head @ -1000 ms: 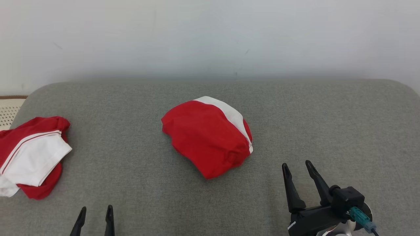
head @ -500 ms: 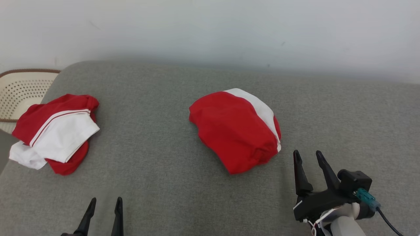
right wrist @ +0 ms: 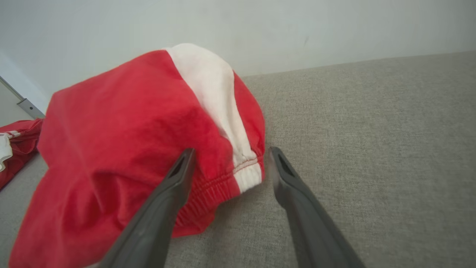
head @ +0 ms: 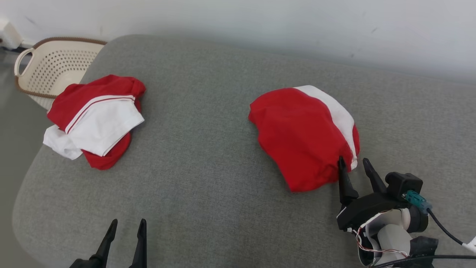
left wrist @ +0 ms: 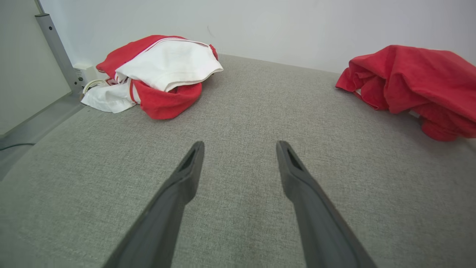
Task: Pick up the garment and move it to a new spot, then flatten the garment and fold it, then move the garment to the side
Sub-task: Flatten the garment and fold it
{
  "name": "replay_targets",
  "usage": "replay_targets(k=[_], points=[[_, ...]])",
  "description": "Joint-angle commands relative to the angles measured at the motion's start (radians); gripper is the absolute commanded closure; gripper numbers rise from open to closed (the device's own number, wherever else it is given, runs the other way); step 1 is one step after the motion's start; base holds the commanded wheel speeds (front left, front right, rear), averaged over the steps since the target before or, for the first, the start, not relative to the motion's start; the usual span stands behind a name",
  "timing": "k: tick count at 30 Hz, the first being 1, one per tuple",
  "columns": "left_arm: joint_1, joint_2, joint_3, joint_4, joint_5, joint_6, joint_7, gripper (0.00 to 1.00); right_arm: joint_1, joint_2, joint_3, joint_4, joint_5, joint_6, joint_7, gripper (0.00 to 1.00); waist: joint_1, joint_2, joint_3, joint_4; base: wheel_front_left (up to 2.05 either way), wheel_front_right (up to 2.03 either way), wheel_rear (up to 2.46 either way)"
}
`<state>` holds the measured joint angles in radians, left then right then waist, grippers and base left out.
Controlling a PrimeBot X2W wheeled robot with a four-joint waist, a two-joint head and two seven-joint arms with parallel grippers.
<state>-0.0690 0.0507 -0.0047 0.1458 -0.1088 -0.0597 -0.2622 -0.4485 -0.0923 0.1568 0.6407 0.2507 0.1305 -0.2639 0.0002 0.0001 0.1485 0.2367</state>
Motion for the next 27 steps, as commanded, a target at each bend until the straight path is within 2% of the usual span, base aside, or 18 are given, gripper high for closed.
replay_targets(k=[1, 8, 9, 10, 11, 12, 18, 27], points=[[-0.014, 0.000, 0.002, -0.001, -0.004, 0.000, -0.004, 0.00, -0.012, -0.001, 0.006, 0.015, 0.009, 0.000, -0.001, 0.00, -0.0002, -0.0001, 0.025, 0.024, 0.00, 0.00, 0.00], [-0.026, 0.000, 0.001, 0.000, -0.006, -0.007, -0.004, 0.00, -0.055, -0.012, 0.003, 0.067, 0.013, 0.000, -0.001, 0.00, -0.0002, -0.0001, 0.041, 0.035, 0.00, 0.00, 0.00], [-0.029, 0.000, -0.001, 0.000, -0.007, -0.006, -0.004, 0.00, -0.055, -0.011, 0.004, 0.079, 0.019, 0.000, -0.001, 0.17, -0.0002, -0.0001, 0.042, 0.037, 0.00, 0.00, 0.00], [-0.030, 0.000, -0.001, 0.001, -0.008, -0.007, -0.004, 0.00, -0.056, -0.012, 0.006, 0.090, 0.021, 0.000, -0.001, 0.62, -0.0002, -0.0001, 0.044, 0.038, 0.00, 0.00, 0.00], [-0.033, 0.000, -0.002, 0.001, -0.010, -0.006, -0.004, 0.00, -0.063, -0.015, 0.008, 0.099, 0.025, 0.000, -0.001, 0.77, -0.0002, -0.0001, 0.045, 0.038, 0.00, 0.00, 0.00], [-0.035, 0.000, -0.004, 0.002, -0.012, -0.005, -0.004, 0.00, -0.069, -0.015, 0.008, 0.114, 0.032, 0.000, -0.001, 1.00, -0.0002, -0.0001, 0.046, 0.039, 0.00, 0.00, 0.00], [-0.033, 0.000, -0.004, 0.007, -0.021, -0.003, -0.004, 0.00, -0.090, -0.029, 0.013, 0.147, 0.046, 0.000, -0.001, 1.00, -0.0002, -0.0001, 0.047, 0.043, 0.00, 0.00, 0.00], [-0.007, 0.000, -0.003, 0.016, -0.036, 0.005, -0.004, 0.00, -0.097, -0.073, 0.023, -0.034, 0.008, 0.000, -0.001, 1.00, -0.0002, -0.0001, 0.025, 0.037, 0.00, 0.00, 0.00]])
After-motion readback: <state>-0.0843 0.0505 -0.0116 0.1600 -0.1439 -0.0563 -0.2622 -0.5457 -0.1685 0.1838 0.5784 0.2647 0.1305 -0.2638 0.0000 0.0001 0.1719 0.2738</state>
